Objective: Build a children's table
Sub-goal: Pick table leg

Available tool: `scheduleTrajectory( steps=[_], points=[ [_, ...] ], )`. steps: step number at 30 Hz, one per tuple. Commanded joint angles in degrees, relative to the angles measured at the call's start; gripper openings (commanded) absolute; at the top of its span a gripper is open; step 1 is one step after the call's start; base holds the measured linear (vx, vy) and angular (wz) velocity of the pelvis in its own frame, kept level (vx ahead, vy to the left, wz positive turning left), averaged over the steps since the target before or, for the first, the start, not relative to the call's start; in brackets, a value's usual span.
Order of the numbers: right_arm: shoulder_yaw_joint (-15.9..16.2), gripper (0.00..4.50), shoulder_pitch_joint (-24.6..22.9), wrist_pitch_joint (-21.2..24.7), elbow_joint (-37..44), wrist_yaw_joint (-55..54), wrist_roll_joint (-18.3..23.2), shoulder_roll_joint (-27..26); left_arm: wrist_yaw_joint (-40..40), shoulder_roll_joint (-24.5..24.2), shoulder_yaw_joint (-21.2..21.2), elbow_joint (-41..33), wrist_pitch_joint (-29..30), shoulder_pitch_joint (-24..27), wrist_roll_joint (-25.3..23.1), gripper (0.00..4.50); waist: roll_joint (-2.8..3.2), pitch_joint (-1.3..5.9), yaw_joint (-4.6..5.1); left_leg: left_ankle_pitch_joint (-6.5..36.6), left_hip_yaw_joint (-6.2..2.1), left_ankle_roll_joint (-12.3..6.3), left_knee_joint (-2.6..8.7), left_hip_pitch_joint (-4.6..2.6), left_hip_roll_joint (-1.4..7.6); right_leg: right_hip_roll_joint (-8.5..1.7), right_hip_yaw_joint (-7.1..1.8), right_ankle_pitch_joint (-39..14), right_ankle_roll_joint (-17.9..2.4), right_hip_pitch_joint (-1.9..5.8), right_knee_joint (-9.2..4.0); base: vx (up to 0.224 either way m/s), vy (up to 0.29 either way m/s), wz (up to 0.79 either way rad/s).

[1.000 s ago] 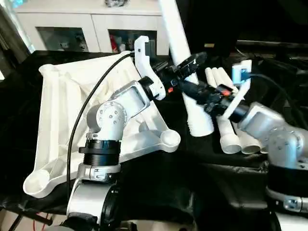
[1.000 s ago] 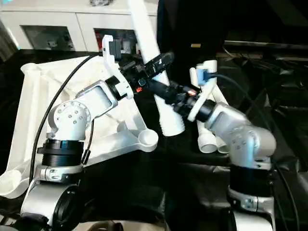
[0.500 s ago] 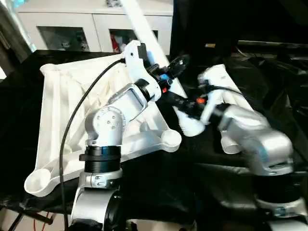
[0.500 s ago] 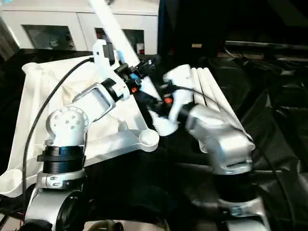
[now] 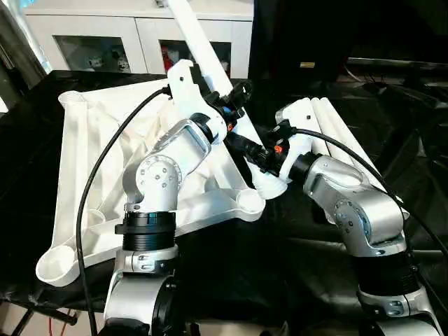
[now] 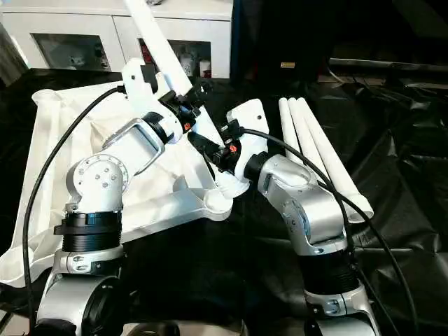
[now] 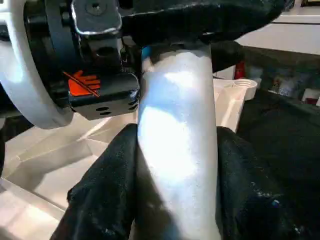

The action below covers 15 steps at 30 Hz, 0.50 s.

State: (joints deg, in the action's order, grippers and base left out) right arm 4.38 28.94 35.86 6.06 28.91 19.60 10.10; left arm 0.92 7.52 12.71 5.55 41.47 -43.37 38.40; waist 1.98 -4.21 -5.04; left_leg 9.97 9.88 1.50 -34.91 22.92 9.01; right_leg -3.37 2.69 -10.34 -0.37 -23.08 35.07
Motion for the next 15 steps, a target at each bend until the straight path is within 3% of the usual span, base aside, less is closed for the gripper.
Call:
scheduleTrajectory(
  steps=[1, 4, 6, 9, 15],
  points=[
    [-3.43, 2.52, 0.75, 3.03, 1.7, 3.04, 5.67, 0.5, 6.64, -0.47, -1.6, -0.08, -1.19, -1.63, 0.34, 1.9, -0.46, 4.99, 0.0, 7.79, -1.35, -2.87, 3.48, -1.37, 3.37, -4.51, -2.5, -7.5, -12.19, 3.33, -4.18, 0.0, 0.0, 0.0],
    [-5.39, 2.7, 0.44, 4.99, 3.22, 8.13, 8.88, 4.66, 16.24, -5.67, -4.23, -0.09, -0.06, -2.6, 1.06, 1.87, -0.16, 5.06, -0.31, 6.85, -1.42, -2.99, 3.49, -1.47, 3.56, -4.39, -2.48, -7.14, -11.51, 3.1, -3.84, 0.0, 0.0, 0.0],
    [-6.06, 2.87, 0.42, 6.5, 3.49, 9.99, 10.67, 5.8, 19.35, -7.44, -5.13, -0.13, 0.84, -2.9, 1.64, 1.86, -0.21, 5.01, -0.22, 6.77, -1.36, -2.97, 3.47, -1.41, 3.42, -4.5, -2.45, -6.75, -11.99, 3.19, -3.73, 0.0, 0.0, 0.0],
    [-6.96, 2.88, -0.64, 10.85, 5.49, 17.49, 16.65, 10.23, 30.98, -13.33, -8.55, -0.91, 3.23, -3.48, 3.84, 1.86, -0.46, 4.96, -0.32, 6.52, -1.28, -3.15, 3.41, -1.35, 3.31, -4.55, -2.47, -7.59, -12.45, 3.39, -3.66, 0.0, 0.0, 0.0],
    [-5.07, 2.88, -1.56, 12.63, 5.78, 20.57, 17.78, 13.11, 44.77, -16.85, -9.2, -1.31, 5.48, -4.61, 8.18, 1.86, -0.36, 4.99, -0.28, 6.57, -1.15, -2.56, 3.29, -1.46, 3.42, -4.63, -2.4, -8.78, -13.51, 3.09, -3.64, 0.0, 0.0, 0.0]
  ],
)
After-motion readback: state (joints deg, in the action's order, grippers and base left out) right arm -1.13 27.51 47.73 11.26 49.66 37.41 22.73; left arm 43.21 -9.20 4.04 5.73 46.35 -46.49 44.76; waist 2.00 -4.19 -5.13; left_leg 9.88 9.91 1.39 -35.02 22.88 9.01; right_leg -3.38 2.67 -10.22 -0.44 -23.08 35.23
